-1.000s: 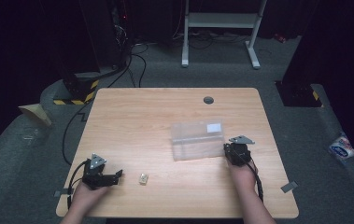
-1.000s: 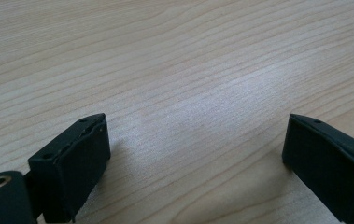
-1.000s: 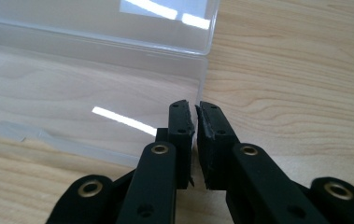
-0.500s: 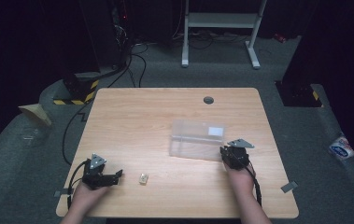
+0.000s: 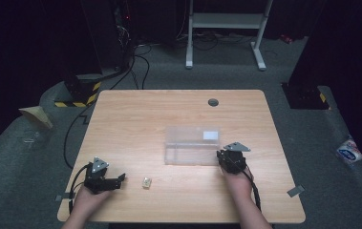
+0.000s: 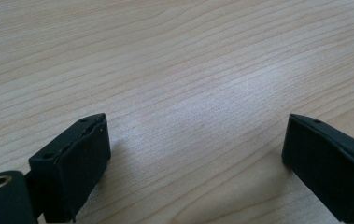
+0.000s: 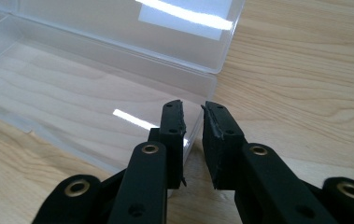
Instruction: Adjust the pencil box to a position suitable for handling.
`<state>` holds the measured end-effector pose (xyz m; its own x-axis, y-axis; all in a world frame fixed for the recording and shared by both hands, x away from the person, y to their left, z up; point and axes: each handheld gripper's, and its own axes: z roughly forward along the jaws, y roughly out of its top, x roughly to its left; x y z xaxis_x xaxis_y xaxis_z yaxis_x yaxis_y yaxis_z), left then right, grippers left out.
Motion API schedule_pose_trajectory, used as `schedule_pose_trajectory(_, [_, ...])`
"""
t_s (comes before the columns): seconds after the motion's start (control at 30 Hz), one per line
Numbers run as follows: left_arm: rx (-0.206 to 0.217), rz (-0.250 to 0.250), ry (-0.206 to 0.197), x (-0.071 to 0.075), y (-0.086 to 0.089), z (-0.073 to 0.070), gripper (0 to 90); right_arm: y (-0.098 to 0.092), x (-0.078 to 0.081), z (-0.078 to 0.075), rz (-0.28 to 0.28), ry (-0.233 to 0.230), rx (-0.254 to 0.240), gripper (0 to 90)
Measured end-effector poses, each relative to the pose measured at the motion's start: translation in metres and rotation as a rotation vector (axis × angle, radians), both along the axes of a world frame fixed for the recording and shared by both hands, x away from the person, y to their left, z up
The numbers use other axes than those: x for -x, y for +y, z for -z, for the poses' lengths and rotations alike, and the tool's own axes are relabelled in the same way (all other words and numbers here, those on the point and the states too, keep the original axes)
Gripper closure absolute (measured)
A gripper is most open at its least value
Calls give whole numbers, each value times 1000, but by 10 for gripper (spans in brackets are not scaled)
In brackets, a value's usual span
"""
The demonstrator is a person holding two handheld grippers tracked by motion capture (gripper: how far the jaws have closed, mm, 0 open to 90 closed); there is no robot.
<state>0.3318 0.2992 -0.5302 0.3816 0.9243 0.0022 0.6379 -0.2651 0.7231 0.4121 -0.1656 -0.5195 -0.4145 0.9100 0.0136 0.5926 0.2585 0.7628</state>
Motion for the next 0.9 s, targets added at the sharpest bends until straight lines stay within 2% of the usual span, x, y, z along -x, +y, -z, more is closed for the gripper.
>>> schedule_pose_trajectory(0.27, [0, 0, 0, 0, 0, 0, 81, 12, 5, 0, -41, -7, 7, 757])
schedule_pose_trajectory(0.37, [0, 0, 0, 0, 0, 0, 81, 13, 5, 0, -43, -1, -5, 755])
schedule_pose_trajectory(0.9, [-1, 1, -1, 0, 0, 0, 81, 14, 4, 1, -46, -8, 1, 753])
